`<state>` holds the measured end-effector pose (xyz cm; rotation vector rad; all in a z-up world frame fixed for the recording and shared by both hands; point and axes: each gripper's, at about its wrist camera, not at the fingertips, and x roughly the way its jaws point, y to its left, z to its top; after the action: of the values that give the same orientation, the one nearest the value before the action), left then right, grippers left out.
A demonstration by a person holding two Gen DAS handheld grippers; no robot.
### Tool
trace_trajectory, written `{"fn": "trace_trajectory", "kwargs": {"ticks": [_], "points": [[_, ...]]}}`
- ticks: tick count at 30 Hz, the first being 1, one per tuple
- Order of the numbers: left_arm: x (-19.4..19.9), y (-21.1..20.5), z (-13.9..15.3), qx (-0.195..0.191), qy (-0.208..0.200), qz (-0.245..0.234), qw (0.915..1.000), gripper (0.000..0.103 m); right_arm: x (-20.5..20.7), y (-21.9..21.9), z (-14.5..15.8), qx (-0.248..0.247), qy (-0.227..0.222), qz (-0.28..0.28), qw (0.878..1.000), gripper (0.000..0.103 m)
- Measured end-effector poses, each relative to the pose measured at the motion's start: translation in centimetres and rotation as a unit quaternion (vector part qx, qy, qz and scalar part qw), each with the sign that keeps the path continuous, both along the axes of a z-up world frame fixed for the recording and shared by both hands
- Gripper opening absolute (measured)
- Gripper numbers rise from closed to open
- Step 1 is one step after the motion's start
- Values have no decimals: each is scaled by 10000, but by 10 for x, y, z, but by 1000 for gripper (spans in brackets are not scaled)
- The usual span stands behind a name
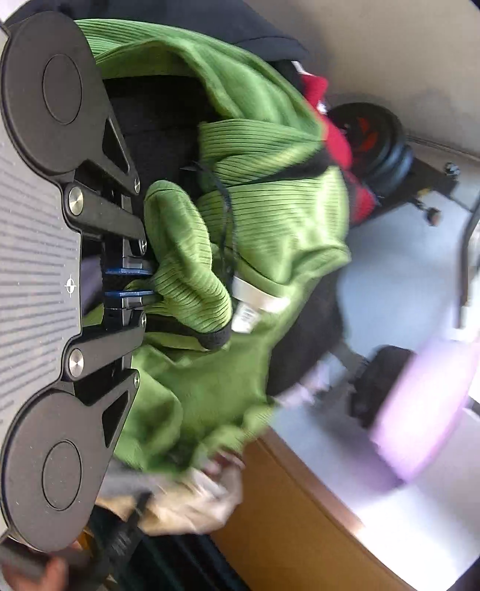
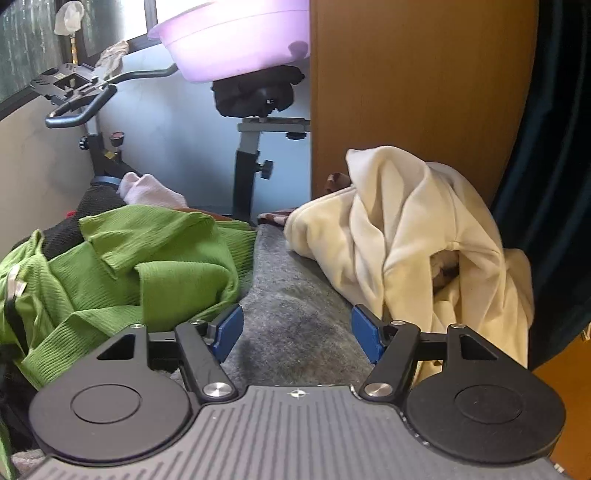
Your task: Fold clothes
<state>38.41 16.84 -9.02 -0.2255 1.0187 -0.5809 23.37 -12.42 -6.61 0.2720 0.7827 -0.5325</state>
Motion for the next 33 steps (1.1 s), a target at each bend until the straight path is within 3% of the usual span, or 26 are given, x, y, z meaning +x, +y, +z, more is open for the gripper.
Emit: {"fn": "trace_trajectory", "kwargs": {"ticks": [2,6,10,15,20,21,23,24,25,26,28,33], "points": [[0,0,14,-206,-156,84,9996,6,2,4,3,56,-45,187,9998,68],[-9,-16,31,-145,-670,-86,9976,5,6,23,5,185,-6,949,9953,74],[-5,-27,29,-92,-628,38,9980,5,7,46,-3,236,288,1728,9842,76],[-5,-28,20,-36,-562,138,9983,5,6,66,-7,-27,463,2074,9772,79],[-6,-26,21,-81,-591,152,9981,5,8,80,-19,-440,779,2473,9648,90],[-8,-26,22,-84,-614,150,9980,5,9,83,-22,-523,841,2552,9618,85],[-11,-28,24,-71,-679,138,9976,5,7,86,-24,-650,921,2684,9567,63],[-12,-29,26,-71,-721,125,9973,5,3,84,-22,-654,891,2713,9561,37],[-14,-30,27,-75,-764,111,9970,5,-2,83,-19,-659,860,2741,9556,19],[-16,-30,29,-91,-800,107,9967,5,-6,81,-16,-664,830,2769,9550,15],[-18,-30,33,-147,-857,131,9961,5,-17,67,-6,-406,628,2514,9650,10],[-13,-30,37,-379,-846,318,9952,5,-52,18,25,-365,259,1044,9935,9]]}}
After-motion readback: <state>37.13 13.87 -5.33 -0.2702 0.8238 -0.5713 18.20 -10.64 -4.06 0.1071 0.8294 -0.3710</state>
